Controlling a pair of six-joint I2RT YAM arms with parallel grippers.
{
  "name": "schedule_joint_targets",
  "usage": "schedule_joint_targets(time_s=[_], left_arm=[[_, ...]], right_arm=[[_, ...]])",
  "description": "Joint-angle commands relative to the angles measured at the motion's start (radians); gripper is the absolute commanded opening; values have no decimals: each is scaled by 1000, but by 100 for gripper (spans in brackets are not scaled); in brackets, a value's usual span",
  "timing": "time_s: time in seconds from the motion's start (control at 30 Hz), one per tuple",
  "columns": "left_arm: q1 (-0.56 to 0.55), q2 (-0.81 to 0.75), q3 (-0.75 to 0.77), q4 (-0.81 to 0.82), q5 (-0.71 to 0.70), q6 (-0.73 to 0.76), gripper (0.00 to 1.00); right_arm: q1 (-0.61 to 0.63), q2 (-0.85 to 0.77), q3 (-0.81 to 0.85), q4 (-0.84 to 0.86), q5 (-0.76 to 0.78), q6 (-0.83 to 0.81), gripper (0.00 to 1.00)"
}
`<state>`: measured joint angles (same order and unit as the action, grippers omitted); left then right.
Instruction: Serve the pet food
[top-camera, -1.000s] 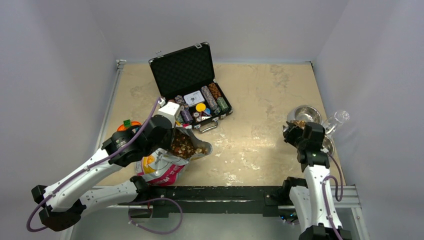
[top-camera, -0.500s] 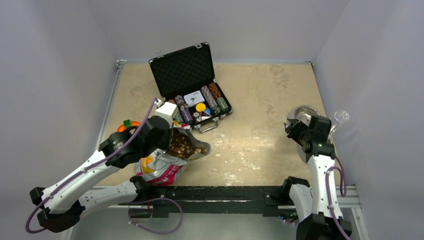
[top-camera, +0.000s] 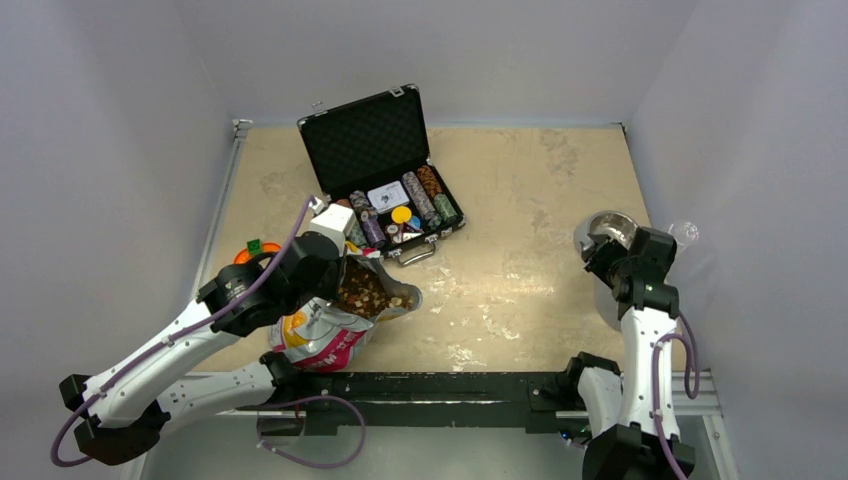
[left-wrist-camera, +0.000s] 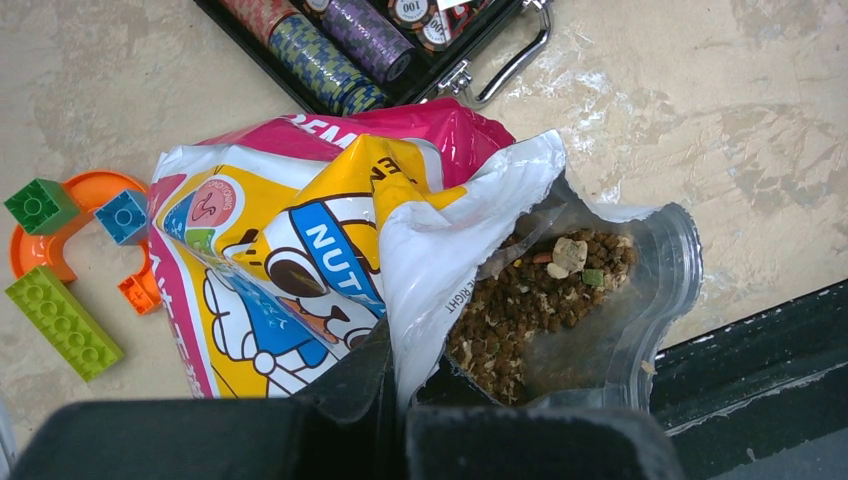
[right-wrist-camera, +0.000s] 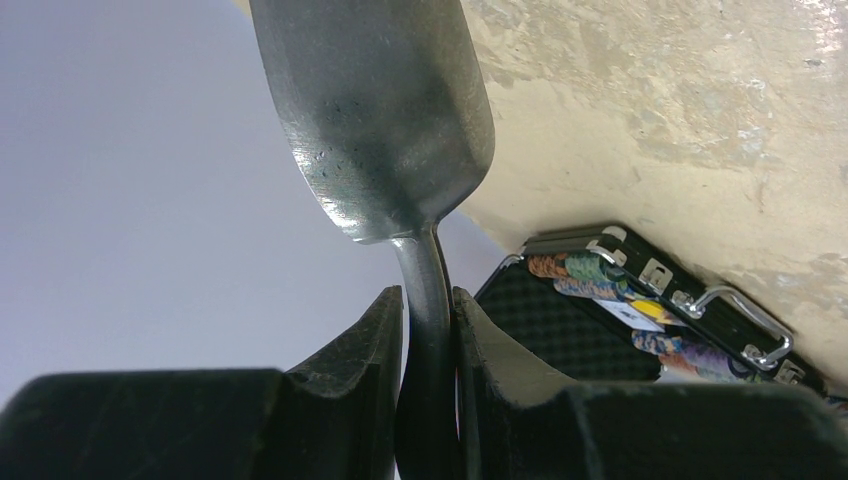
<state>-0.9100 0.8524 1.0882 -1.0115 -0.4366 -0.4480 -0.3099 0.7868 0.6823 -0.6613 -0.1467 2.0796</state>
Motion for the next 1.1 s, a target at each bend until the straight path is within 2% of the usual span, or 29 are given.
schedule_joint_targets(time_s=[0.0,0.57,0.77,0.87,1.07], left_arm=[[8,-27,7,-15,-68,35,0],[10,-36,-19,5,-95,32,0],[11,-39,-25,10,-104,39,0],[12,-41,-25,19,-107,51,0],[14,-52,-35,23,-110,57,0]], right_arm=[[-38,25,79,-11,10,376,0],[-73,245,321,-246,-99,140,0],[-87,342,431,-394,-172,88,0],[-87,391,520,-461,-156,61,0],[-98,417,539,-450,-154,60,0]])
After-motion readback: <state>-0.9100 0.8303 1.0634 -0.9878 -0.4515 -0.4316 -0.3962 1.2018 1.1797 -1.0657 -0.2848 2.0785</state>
